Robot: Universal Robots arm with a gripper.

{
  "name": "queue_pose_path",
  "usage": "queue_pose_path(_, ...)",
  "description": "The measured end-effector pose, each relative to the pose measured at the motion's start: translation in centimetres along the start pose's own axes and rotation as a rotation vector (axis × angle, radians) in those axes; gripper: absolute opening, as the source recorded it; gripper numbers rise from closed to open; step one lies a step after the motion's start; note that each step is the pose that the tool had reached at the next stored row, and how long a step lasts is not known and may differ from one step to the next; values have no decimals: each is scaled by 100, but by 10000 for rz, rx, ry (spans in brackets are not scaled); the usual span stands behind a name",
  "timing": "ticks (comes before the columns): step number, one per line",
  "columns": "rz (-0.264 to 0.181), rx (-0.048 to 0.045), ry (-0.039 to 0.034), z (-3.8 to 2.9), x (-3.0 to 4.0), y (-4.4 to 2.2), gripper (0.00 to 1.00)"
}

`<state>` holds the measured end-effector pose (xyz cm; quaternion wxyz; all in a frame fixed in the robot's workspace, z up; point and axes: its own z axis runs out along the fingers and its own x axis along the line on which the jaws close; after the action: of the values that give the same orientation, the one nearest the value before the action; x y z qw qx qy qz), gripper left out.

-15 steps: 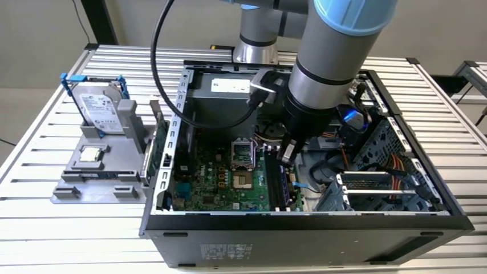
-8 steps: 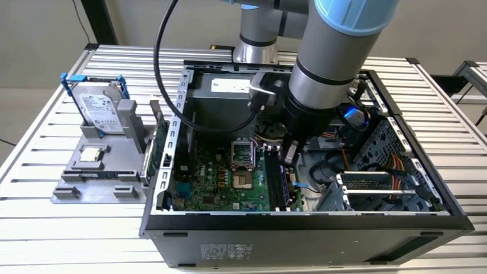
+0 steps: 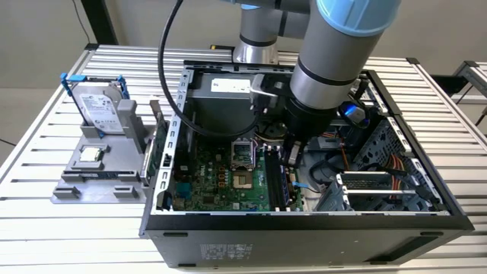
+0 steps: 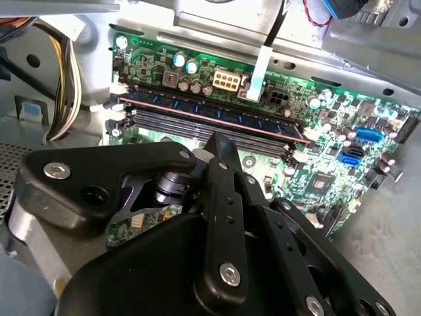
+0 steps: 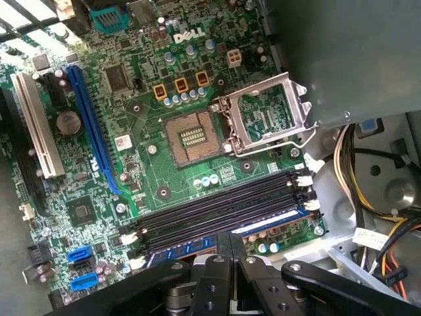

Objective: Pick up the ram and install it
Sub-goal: 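Press down the ram until it locks into place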

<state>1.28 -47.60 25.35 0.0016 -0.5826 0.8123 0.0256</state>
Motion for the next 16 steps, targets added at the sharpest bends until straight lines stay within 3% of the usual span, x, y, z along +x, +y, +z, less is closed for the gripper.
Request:
queue_pose_path(10,-474,-35,-38,0,-9,-25,0)
queue_pose_path(16,-1376,-67,-2,0,-9,-27,0)
